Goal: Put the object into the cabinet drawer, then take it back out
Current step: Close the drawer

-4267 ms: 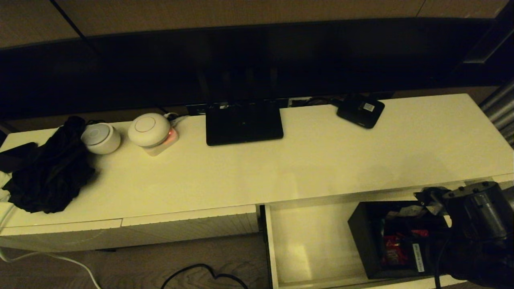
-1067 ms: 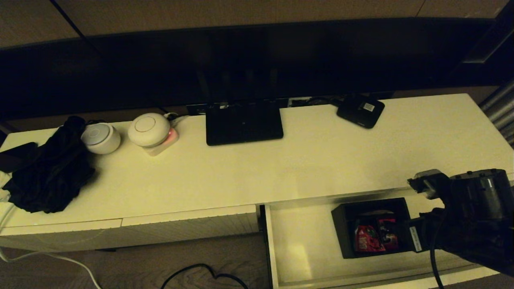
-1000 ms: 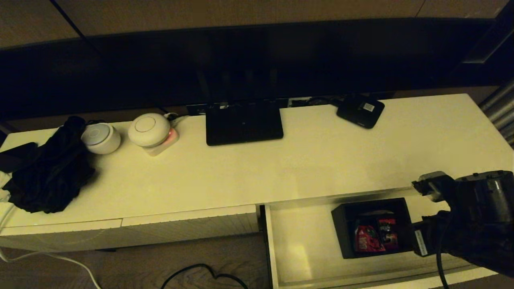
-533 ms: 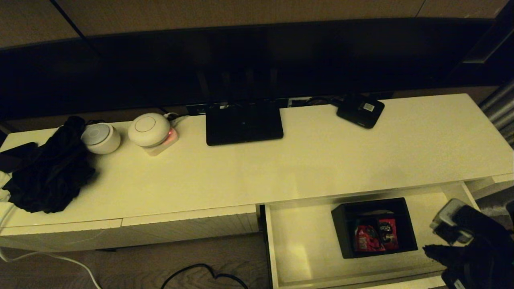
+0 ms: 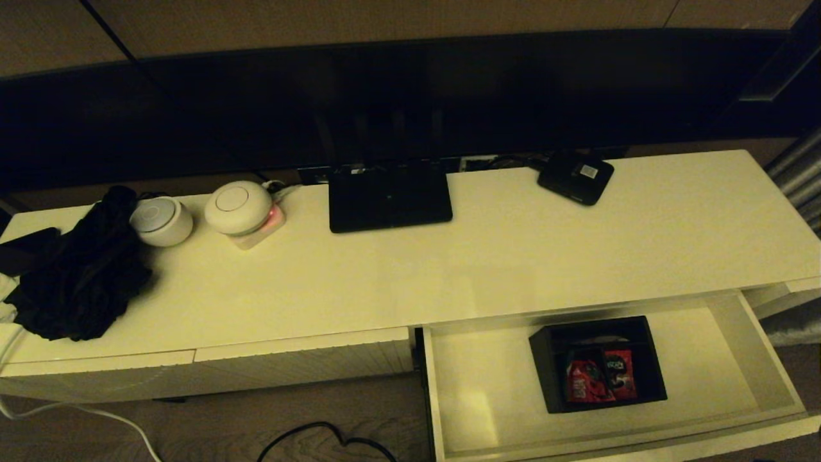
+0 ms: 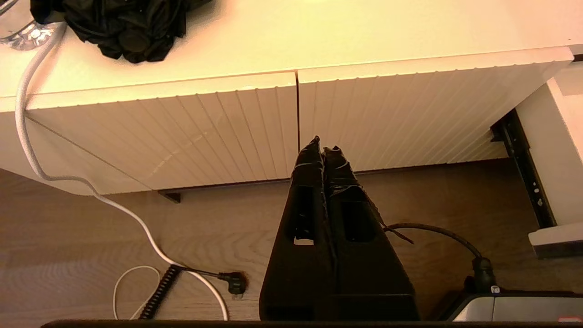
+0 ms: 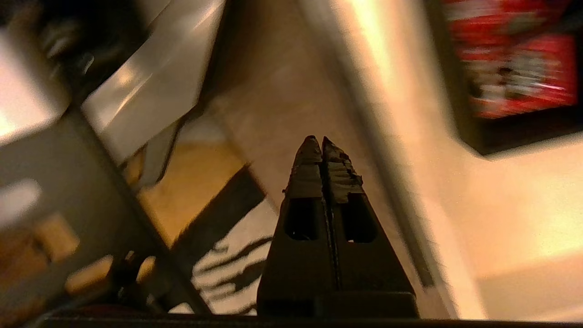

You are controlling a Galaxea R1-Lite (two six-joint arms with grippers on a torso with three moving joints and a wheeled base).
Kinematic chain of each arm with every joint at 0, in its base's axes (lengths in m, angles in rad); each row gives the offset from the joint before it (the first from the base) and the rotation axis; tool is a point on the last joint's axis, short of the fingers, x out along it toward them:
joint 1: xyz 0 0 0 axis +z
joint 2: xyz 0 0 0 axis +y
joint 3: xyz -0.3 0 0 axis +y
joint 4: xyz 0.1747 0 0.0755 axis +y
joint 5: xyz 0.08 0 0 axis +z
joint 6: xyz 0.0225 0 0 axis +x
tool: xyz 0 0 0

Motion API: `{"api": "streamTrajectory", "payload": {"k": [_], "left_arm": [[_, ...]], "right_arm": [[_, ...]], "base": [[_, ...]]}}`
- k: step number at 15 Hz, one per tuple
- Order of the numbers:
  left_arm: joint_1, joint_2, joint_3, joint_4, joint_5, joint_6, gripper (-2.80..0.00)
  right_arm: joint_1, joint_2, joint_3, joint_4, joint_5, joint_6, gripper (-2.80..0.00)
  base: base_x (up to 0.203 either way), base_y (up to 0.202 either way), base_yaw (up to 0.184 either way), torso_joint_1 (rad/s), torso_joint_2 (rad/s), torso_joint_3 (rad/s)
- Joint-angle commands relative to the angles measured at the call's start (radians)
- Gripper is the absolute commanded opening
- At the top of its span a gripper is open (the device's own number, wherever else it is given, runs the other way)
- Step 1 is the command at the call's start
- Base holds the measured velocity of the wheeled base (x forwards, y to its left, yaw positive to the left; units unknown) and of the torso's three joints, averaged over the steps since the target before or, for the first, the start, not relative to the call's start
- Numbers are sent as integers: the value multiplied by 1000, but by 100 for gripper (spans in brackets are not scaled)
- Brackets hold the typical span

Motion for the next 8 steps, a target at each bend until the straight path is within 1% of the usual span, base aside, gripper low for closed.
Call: {"api": "streamTrajectory", "payload": {"k": [1,5,6,8], "left_arm": [[0,0,3,0,1,0,-280],[-1,0,3,0,-1,0,-280],[0,0,3,0,1,0,-280],[0,0,3,0,1,0,-280]], "right_arm": [[3,90,26,-1,11,-17,-280],[-8,187,25,-22,12,-18,-280],[-8,213,33,-50,12,-19,-280],[-13,294,58,-173,7,-19,-280]], "base": [[0,0,0,0,0,0],[0,0,0,0,0,0],[0,0,0,0,0,0],[0,0,0,0,0,0]]}}
